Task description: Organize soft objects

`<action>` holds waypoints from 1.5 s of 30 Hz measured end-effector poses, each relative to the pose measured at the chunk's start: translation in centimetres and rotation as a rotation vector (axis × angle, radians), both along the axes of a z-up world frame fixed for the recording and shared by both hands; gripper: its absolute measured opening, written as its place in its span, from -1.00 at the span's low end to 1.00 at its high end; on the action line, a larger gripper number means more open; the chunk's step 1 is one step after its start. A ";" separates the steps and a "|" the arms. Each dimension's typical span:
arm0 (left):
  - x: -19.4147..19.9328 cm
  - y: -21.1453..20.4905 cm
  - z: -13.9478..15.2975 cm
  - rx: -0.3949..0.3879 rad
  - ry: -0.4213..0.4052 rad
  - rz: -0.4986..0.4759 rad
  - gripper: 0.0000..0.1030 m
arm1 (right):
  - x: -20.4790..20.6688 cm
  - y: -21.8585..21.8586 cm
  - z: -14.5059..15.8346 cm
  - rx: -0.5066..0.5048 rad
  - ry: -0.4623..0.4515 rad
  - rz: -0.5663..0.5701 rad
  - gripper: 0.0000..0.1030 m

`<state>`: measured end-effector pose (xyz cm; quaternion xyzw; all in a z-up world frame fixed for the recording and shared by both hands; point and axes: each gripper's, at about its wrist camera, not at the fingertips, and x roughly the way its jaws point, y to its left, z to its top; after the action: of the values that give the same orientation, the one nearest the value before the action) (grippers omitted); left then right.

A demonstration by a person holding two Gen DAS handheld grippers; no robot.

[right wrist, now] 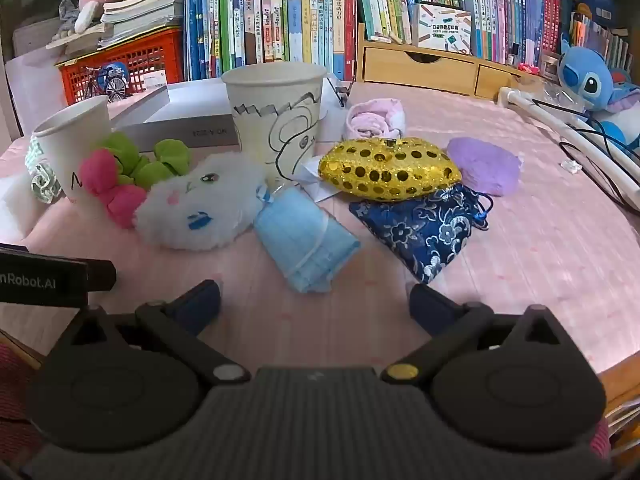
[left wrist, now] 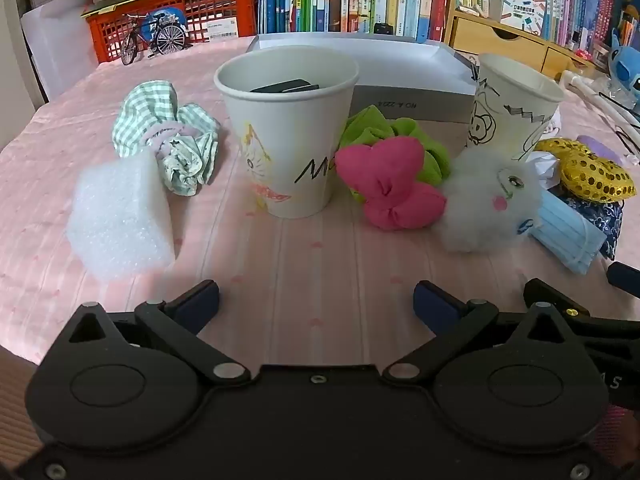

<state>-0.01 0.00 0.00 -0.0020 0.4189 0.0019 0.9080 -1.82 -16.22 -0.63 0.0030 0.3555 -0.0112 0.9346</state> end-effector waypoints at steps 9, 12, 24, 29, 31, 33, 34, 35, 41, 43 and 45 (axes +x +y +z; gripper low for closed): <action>-0.1 0.0 0.0 0.000 0.005 -0.003 1.00 | 0.1 0.1 0.0 0.001 0.005 0.000 1.00; 0.0 0.0 0.0 0.000 0.008 -0.001 1.00 | 0.1 0.1 0.0 0.001 0.005 0.000 1.00; 0.0 0.0 0.0 0.001 0.012 0.000 1.00 | 0.1 0.1 0.0 0.001 0.007 0.000 1.00; 0.0 0.0 0.0 0.001 0.013 0.000 1.00 | 0.1 0.1 0.0 0.001 0.008 -0.001 1.00; 0.0 0.0 0.0 0.001 0.013 0.000 1.00 | 0.1 0.1 0.0 0.001 0.008 0.000 1.00; 0.0 0.0 0.0 0.001 0.013 0.000 1.00 | 0.1 0.1 0.0 0.001 0.009 0.000 1.00; 0.0 0.0 0.0 0.001 0.013 0.000 1.00 | 0.1 0.1 0.0 0.001 0.009 -0.001 1.00; 0.0 0.0 0.0 0.001 0.013 0.000 1.00 | 0.1 0.1 0.0 0.001 0.009 0.000 1.00; 0.0 0.0 0.0 0.001 0.013 0.000 1.00 | 0.1 0.1 0.0 0.000 0.010 0.000 1.00; 0.0 0.0 0.0 0.001 0.013 0.001 1.00 | 0.1 0.1 0.0 0.001 0.010 0.000 1.00; 0.0 0.0 0.0 0.001 0.013 0.000 1.00 | 0.1 0.1 0.0 0.001 0.010 0.000 1.00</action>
<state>0.01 0.00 -0.02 -0.0014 0.4248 0.0024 0.9053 -1.70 -16.09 -0.61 0.0033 0.3603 -0.0114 0.9328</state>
